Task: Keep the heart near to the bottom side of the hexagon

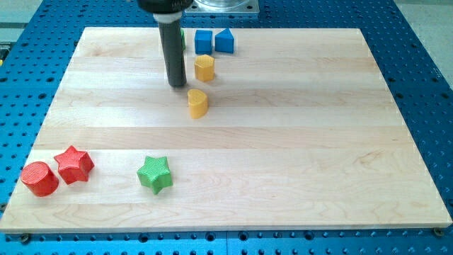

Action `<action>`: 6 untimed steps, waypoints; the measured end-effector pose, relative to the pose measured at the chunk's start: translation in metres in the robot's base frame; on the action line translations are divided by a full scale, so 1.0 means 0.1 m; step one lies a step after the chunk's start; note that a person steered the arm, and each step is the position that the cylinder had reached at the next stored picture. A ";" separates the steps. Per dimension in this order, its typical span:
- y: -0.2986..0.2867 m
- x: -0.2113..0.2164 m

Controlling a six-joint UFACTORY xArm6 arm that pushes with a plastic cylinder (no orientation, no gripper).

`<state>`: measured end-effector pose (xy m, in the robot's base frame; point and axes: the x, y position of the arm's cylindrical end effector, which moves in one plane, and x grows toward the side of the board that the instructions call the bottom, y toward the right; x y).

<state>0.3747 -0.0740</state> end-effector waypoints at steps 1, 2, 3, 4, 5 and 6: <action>0.46 0.06; 0.49 -0.25; 0.49 -0.42; 0.88 -0.19; 1.26 0.32; 0.84 0.79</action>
<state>0.4541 0.0098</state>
